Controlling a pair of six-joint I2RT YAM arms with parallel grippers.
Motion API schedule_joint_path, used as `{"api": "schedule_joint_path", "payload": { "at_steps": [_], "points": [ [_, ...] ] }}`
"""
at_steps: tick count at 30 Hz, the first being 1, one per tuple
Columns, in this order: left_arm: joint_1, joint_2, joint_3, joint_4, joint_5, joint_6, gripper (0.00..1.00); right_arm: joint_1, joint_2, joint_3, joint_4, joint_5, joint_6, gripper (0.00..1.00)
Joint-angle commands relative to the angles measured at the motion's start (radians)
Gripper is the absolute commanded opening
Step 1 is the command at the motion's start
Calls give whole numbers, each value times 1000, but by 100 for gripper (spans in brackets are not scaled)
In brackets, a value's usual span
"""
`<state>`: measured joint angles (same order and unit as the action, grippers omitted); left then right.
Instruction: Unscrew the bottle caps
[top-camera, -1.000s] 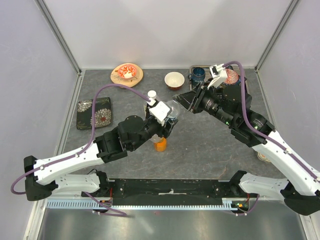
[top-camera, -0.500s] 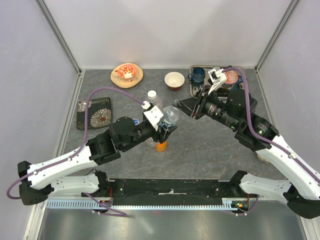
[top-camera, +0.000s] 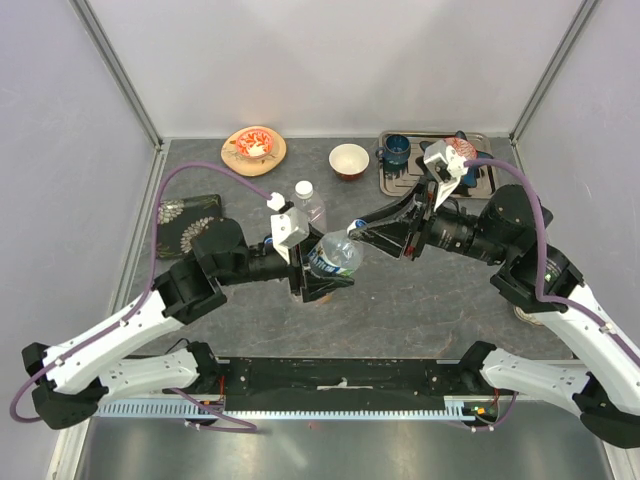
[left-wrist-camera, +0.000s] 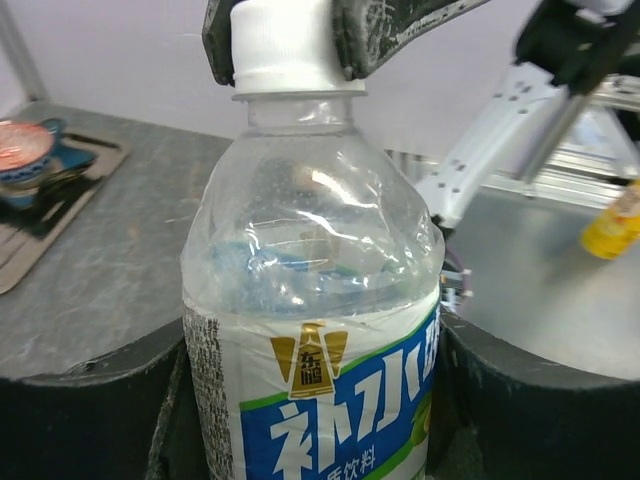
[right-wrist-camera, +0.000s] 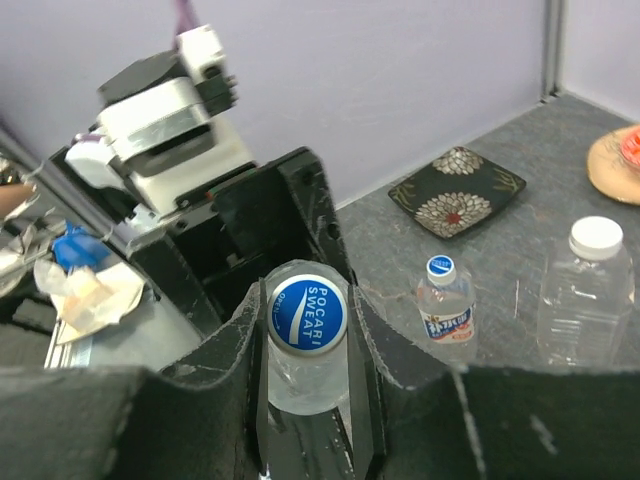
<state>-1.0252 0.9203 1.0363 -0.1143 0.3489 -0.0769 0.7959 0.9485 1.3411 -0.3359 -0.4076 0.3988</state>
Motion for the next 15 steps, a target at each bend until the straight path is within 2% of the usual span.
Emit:
{"api": "schedule_joint_path", "payload": {
  "at_steps": [1,2,7,11,15],
  "points": [
    [102,21,45,191,482,-216,18,0,-13,1,23,-223,-127,0],
    [117,32,44,215,524,-243,18,-1,-20,-6,65,-291,-133,0],
    [146,87,41,338,697,-366,19,-1,-62,-33,150,-418,-143,0],
    [148,129,41,399,771,-422,19,-1,-60,-37,202,-517,-124,0],
    [148,170,38,464,834,-471,20,-1,-62,-71,290,-684,-83,0]
  ]
}}
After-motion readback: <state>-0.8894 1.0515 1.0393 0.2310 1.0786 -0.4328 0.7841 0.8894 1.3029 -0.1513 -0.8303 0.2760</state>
